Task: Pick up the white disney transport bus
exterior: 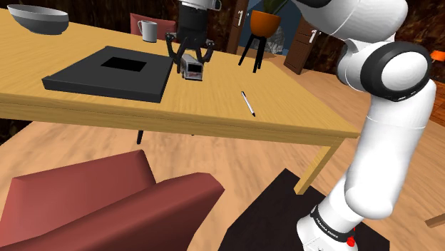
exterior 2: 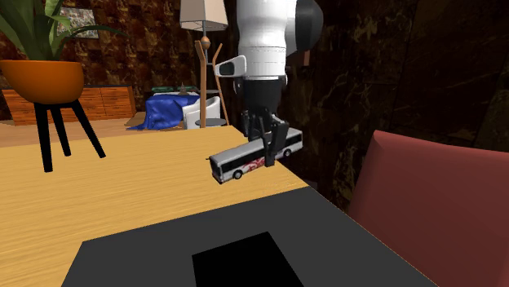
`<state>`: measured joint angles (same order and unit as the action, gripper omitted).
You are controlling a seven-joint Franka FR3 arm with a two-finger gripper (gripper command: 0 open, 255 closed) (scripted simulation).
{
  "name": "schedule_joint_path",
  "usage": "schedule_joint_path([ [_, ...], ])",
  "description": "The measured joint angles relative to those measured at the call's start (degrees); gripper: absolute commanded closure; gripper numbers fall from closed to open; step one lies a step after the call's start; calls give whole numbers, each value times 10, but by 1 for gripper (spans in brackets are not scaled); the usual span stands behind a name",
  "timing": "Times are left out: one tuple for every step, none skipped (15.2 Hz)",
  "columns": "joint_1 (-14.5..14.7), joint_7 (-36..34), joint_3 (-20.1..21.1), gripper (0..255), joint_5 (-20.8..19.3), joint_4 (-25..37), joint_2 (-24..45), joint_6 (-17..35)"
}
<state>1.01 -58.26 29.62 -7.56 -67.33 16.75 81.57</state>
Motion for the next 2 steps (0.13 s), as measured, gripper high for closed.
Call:
schedule_joint_path([
  [4, -2, 0, 255, -3, 18, 6, -12],
  [6, -3, 1, 255, -4, 25, 8, -18],
])
